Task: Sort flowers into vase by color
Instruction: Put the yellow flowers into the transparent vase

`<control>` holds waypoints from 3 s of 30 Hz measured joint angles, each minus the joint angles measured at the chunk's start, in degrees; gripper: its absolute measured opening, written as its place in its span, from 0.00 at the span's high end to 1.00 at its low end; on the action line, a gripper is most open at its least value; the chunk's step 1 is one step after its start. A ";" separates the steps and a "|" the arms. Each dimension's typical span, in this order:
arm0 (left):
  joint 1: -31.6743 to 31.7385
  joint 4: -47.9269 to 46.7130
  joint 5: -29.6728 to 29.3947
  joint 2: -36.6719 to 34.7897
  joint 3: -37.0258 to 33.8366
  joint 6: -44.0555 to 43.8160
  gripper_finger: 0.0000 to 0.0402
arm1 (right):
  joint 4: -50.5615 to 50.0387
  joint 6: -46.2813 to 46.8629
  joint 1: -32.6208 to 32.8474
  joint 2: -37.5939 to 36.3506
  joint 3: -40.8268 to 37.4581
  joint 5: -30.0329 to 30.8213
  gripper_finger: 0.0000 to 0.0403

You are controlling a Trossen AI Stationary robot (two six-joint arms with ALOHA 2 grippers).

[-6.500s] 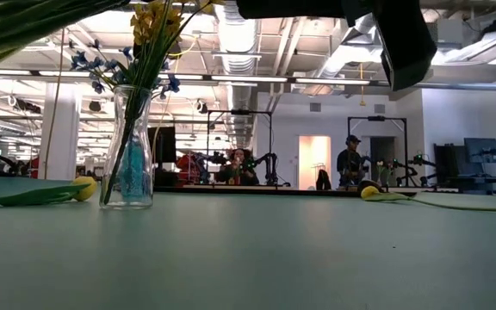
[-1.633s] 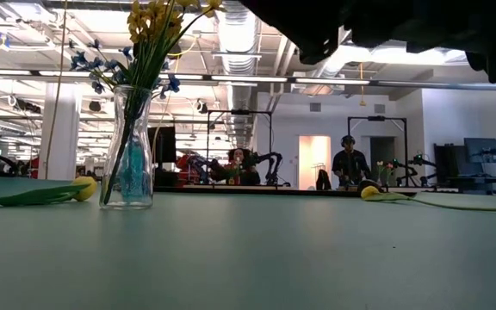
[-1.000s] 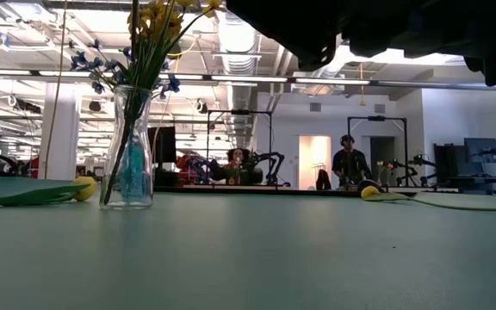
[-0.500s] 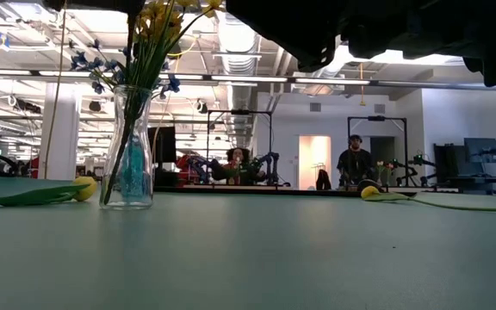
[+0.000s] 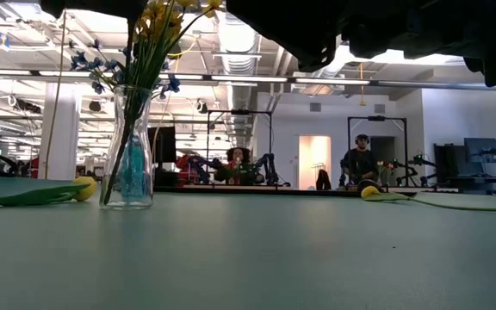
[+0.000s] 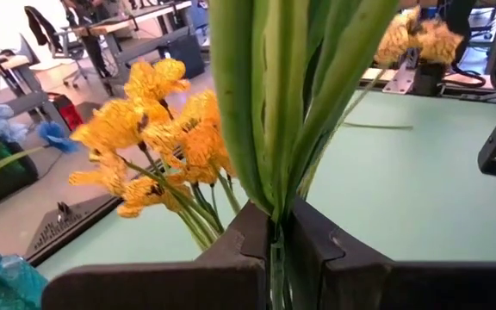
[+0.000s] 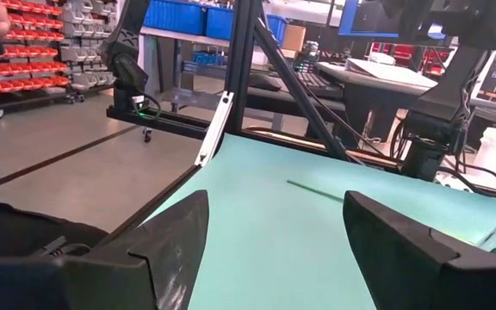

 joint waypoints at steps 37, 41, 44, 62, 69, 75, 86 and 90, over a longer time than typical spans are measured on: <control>3.67 -7.21 7.38 4.93 -1.75 -21.69 0.97 | -0.09 -0.08 0.00 0.00 0.00 0.00 0.26; 3.67 -4.09 7.68 4.93 -5.09 -23.52 0.97 | -0.09 -0.07 0.00 0.00 0.00 -0.02 0.26; 3.67 -3.63 8.39 4.93 -6.10 -23.90 0.97 | -0.08 -0.07 0.00 0.00 0.00 -0.02 0.26; 4.14 -4.31 17.72 2.66 -4.09 -15.10 0.56 | -0.07 -0.04 0.00 0.02 0.00 0.00 0.26; 6.85 -9.13 28.55 -0.50 -1.73 -13.57 0.49 | -0.08 -0.04 0.00 0.02 0.00 0.00 0.26; 9.48 -15.44 32.23 -1.30 -1.60 -17.54 0.49 | -0.07 0.00 0.00 0.02 0.00 0.00 0.26; 11.65 -16.62 43.77 -1.24 -1.62 -14.33 0.49 | -0.47 0.00 0.00 0.02 0.00 0.00 0.26; 11.89 -19.09 46.65 -1.22 -1.62 -16.23 0.49 | -0.63 0.00 0.00 0.02 0.00 0.00 0.26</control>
